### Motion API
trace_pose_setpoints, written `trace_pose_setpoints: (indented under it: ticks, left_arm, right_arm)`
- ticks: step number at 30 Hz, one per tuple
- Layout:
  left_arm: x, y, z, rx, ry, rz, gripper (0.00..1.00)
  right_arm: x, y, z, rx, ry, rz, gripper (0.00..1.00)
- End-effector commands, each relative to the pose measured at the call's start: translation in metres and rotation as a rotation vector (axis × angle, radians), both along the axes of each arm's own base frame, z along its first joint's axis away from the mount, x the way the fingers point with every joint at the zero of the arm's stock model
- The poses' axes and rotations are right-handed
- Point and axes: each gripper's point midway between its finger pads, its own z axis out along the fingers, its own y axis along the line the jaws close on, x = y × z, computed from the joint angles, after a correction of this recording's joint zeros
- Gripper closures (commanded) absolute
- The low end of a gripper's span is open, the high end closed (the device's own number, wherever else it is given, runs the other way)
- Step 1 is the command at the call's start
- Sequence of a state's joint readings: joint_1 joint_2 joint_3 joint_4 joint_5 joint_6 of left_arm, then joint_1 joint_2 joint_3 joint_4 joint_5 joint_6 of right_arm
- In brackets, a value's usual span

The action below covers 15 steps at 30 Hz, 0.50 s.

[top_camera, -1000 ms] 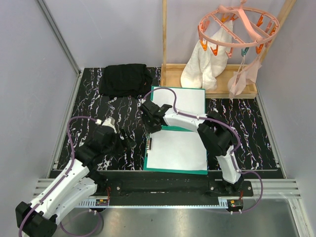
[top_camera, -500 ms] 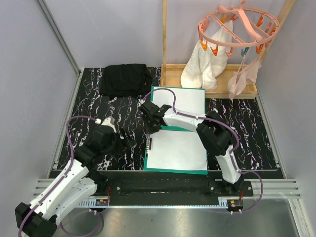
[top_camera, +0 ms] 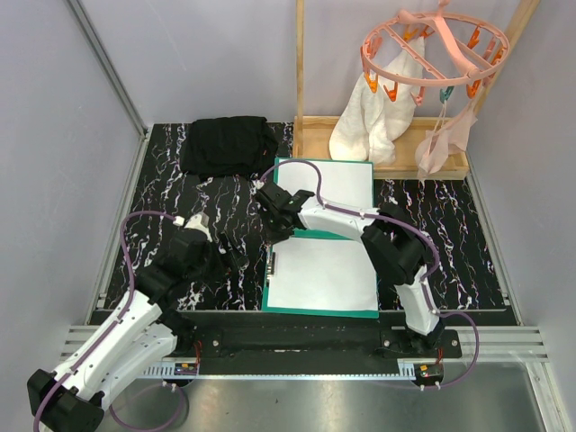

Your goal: Put the files into the folder

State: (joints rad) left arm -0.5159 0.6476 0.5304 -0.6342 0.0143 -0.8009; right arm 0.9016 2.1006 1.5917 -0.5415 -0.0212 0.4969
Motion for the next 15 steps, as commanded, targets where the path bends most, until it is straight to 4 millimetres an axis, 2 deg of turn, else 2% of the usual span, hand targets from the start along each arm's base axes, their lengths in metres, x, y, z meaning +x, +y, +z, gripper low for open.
trace_pose_setpoints:
  ticks: [1,11,15]
  left_arm:
    - [0.012,-0.006,0.025,-0.033,-0.076,-0.011,0.18]
    - [0.013,-0.006,0.026,-0.031,-0.08,-0.009,0.18]
    - [0.013,-0.004,0.027,-0.025,-0.084,0.001,0.18]
  right_arm:
    - [-0.003,0.016,0.049,0.11,-0.068,0.039,0.81]
    - [-0.015,0.016,0.063,0.133,-0.059,0.062,0.81]
    - [-0.027,0.018,0.065,0.132,-0.051,0.077,0.81]
